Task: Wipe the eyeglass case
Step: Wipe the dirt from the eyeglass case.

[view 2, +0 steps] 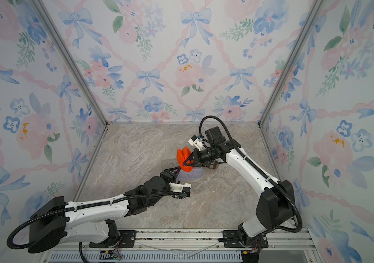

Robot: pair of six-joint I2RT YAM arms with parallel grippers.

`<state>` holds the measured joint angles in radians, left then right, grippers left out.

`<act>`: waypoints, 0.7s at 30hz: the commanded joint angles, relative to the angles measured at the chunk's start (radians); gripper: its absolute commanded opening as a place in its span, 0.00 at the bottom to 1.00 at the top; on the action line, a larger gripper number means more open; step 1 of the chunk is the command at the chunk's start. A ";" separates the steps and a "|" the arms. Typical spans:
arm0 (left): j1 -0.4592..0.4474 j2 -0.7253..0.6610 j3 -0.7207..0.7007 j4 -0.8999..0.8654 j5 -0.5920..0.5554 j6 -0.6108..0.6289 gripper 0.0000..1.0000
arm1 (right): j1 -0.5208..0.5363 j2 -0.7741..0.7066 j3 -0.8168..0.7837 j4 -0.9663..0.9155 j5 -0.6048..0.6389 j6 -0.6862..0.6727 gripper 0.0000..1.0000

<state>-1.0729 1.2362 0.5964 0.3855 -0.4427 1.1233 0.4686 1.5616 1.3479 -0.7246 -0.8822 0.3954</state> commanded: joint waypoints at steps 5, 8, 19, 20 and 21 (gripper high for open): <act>0.010 -0.040 0.028 0.181 -0.036 -0.010 0.11 | -0.117 -0.040 -0.031 -0.277 0.131 -0.184 0.00; 0.010 -0.045 0.029 0.179 -0.033 -0.013 0.11 | -0.127 -0.044 -0.036 -0.277 0.130 -0.189 0.00; 0.009 -0.038 0.037 0.173 -0.036 -0.036 0.11 | 0.009 0.016 -0.009 -0.142 0.034 -0.100 0.00; 0.009 -0.034 0.037 0.173 -0.040 -0.036 0.11 | -0.015 0.005 -0.020 -0.161 0.038 -0.117 0.00; 0.008 -0.032 0.038 0.173 -0.043 -0.036 0.11 | -0.038 -0.004 -0.031 -0.176 0.041 -0.130 0.00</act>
<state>-1.0733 1.2362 0.5964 0.3447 -0.4385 1.1255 0.4576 1.5677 1.3544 -0.7959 -0.8307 0.2920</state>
